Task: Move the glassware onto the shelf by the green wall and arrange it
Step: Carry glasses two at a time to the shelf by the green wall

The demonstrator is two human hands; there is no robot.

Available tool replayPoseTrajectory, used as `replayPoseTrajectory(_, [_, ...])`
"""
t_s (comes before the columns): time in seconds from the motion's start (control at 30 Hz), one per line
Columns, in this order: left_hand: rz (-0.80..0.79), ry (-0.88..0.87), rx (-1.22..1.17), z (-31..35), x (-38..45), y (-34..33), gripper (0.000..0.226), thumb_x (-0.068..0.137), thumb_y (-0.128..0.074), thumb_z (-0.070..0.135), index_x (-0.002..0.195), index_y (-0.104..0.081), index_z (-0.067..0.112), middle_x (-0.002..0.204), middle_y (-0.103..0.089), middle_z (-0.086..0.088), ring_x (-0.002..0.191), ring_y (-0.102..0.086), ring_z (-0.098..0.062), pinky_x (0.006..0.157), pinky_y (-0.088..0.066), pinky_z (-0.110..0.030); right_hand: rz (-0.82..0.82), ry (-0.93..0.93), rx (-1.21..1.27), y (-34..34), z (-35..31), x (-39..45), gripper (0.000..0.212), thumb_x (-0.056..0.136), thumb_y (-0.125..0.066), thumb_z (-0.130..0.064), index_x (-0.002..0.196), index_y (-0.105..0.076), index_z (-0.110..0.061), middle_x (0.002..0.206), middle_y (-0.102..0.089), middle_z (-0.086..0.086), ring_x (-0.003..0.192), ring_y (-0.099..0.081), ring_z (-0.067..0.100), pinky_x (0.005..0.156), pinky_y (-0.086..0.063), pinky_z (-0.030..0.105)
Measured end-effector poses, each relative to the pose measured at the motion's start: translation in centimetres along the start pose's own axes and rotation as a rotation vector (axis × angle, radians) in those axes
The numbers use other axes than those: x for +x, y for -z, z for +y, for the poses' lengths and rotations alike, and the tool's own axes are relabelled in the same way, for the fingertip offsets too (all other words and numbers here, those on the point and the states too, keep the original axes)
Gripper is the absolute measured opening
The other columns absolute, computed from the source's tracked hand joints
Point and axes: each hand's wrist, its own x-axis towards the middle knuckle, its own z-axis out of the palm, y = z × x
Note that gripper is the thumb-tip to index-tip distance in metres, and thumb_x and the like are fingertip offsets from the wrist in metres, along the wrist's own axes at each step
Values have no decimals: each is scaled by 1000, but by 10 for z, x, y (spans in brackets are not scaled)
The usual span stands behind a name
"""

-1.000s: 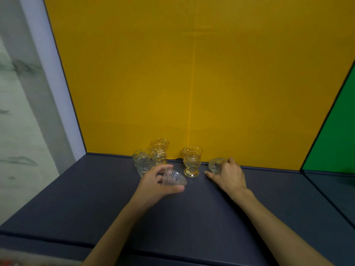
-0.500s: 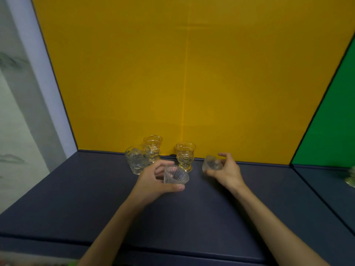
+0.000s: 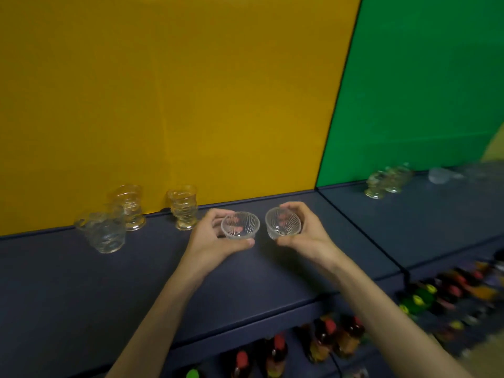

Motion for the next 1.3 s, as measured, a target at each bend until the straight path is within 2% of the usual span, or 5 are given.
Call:
replayPoseTrajectory(0.13, [-94,-22,43,8,1,-57,73,39,-92,35,106,-64,27,106,-74,4,97,-72,-11,88,-58,-37,70,-22,-19,56,11,-23,67,62,-88,2,118,-58,-19,113,-66,-4,97,-64,-1,80,-48,10])
replayPoseTrajectory(0.4, [-275,-83,121,26,-21,-189,73,41,-94,33,106,-62,29,108,-70,4,96,-70,-13,86,-59,-35,166,-35,-3,177,43,-80,64,67,-82,7,120,-60,-20,111,-69,-4,94,-64,-6,78,-48,10])
replayPoseTrajectory(0.9, [-301,-82,96,48,-68,-476,68,42,-96,22,103,-67,27,96,-75,5,88,-71,-8,74,-56,-22,272,-40,0,441,141,-160,65,61,-88,7,117,-61,-13,108,-71,0,89,-65,-3,79,-50,14])
replayPoseTrajectory(1.13, [-318,-93,153,50,-47,-550,68,41,-95,29,102,-67,32,97,-74,9,92,-70,-7,85,-60,-37,312,-60,46,504,182,-146,68,57,-90,-1,116,-62,-18,111,-71,7,98,-69,18,88,-57,46])
replayPoseTrajectory(1.3, [-310,-106,148,45,-12,-597,65,47,-98,19,104,-67,29,95,-74,11,90,-69,-4,85,-59,-30,296,-40,35,547,205,-113,62,64,-86,9,116,-61,-14,111,-69,7,91,-66,6,74,-54,20])
